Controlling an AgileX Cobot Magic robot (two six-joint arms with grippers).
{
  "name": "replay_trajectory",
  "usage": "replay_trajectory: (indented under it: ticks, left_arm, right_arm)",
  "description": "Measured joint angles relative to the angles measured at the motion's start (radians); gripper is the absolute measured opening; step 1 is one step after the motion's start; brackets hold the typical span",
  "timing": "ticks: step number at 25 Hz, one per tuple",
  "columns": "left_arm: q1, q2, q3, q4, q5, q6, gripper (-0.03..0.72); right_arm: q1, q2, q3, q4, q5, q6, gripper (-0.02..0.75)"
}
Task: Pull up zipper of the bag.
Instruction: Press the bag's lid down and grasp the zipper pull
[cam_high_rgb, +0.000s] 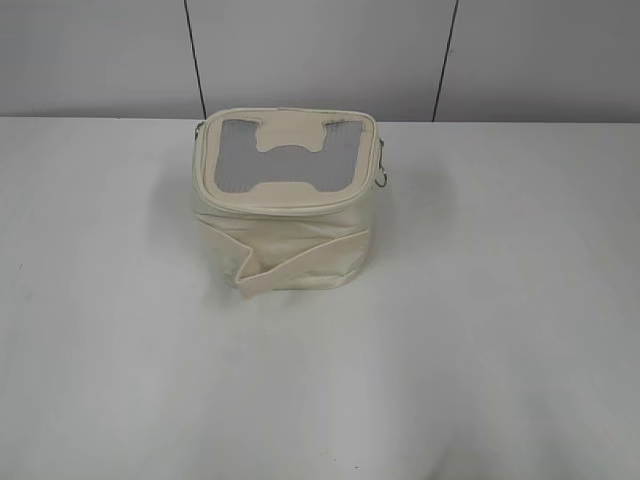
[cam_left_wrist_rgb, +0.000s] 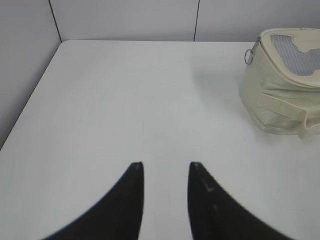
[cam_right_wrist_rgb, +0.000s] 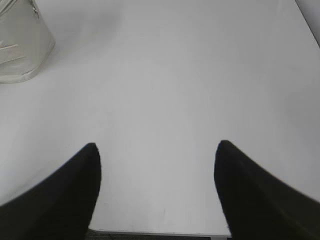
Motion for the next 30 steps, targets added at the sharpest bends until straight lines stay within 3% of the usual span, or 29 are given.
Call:
replay_trajectory:
  ticks: [24, 26, 30]
  left_arm:
    - [0.0, 0.0, 0.0, 0.0, 0.0, 0.0, 0.241]
    - [0.0, 0.0, 0.0, 0.0, 0.0, 0.0, 0.241]
    - [0.0, 0.0, 0.0, 0.0, 0.0, 0.0, 0.241]
  right_arm:
    - [0.0, 0.0, 0.0, 0.005, 0.0, 0.0, 0.553]
    - [0.0, 0.004, 0.0, 0.028, -0.002, -0.006, 0.549]
    - [0.0, 0.127, -0.026, 0.179, -0.068, -0.097, 0.524]
